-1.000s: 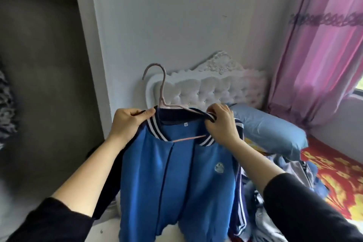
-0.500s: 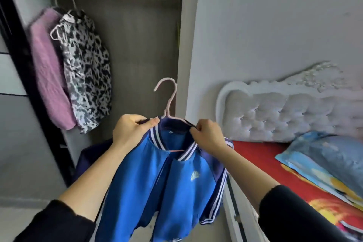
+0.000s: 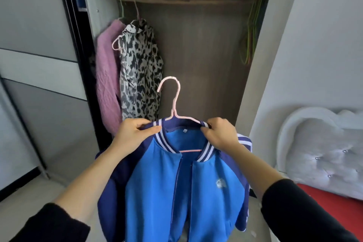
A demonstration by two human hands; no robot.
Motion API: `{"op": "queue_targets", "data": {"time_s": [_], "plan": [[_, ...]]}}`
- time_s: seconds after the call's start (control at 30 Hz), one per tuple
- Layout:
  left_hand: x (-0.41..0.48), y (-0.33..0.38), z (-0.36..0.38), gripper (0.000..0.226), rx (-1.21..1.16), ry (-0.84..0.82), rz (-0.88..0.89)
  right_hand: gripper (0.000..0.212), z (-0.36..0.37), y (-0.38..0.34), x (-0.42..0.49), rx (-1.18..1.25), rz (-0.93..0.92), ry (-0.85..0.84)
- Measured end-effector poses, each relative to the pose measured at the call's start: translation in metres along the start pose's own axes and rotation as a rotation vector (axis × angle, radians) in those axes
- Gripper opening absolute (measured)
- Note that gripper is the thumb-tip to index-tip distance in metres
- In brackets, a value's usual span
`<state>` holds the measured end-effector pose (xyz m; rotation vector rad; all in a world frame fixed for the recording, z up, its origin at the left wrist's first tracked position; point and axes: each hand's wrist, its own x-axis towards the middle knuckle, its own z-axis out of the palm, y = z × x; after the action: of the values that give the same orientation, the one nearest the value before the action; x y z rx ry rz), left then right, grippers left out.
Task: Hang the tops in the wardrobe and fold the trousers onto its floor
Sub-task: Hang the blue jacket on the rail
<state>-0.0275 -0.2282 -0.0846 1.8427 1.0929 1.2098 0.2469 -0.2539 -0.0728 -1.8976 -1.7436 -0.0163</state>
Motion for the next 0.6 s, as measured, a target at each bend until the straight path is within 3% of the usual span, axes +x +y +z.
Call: {"op": "queue_targets", "data": {"time_s": [0.13, 0.27, 0.37, 0.6], "plan": [[0.012, -0.033, -0.027, 0.046, 0.127, 0.112, -0.058, 0.031, 0.006, -0.006, 0.030, 0.089, 0.017, 0.022], [0.026, -0.056, -0.020, 0.026, 0.043, 0.177, -0.074, 0.031, 0.023, -0.017, 0.047, 0.103, -0.007, -0.042], [0.048, -0.066, -0.016, 0.013, -0.011, 0.159, -0.072, 0.029, 0.031, -0.028, 0.061, 0.105, 0.019, -0.073], [0.123, -0.099, -0.016, 0.017, 0.091, 0.021, -0.114, 0.024, 0.032, -0.032, 0.102, 0.231, 0.209, -0.039]]}}
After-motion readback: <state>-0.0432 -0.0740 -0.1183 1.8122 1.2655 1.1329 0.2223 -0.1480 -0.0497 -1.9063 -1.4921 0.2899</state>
